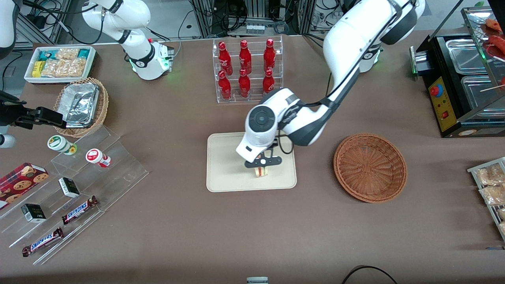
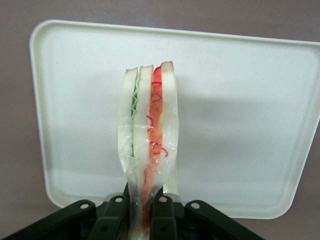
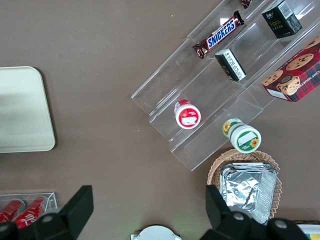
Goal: Place sandwich from basket to tray
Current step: 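Lower the sandwich onto the tray and open the left gripper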
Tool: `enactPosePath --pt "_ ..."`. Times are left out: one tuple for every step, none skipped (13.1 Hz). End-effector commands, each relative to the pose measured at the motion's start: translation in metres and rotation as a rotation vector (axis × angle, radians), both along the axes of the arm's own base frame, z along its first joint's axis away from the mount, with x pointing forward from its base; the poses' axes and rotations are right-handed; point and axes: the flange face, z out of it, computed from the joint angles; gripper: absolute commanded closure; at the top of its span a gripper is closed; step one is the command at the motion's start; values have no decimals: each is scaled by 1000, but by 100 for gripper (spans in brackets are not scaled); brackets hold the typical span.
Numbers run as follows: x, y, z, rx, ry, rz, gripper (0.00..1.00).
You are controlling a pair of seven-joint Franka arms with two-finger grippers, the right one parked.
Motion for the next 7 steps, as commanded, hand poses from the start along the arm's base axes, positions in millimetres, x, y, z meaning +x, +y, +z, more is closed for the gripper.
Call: enactPosePath --pt "-1 -18 -5 13 -18 11 100" --pt "-2 -22 -12 15 -11 8 100" --pt "-4 -25 -13 15 -9 5 100" --pt "-5 -25 -19 21 0 4 100" --pt "-5 -25 -20 22 1 2 100" --pt "-5 -25 -21 26 5 0 100" --pt "-6 -24 -25 38 17 -1 100"
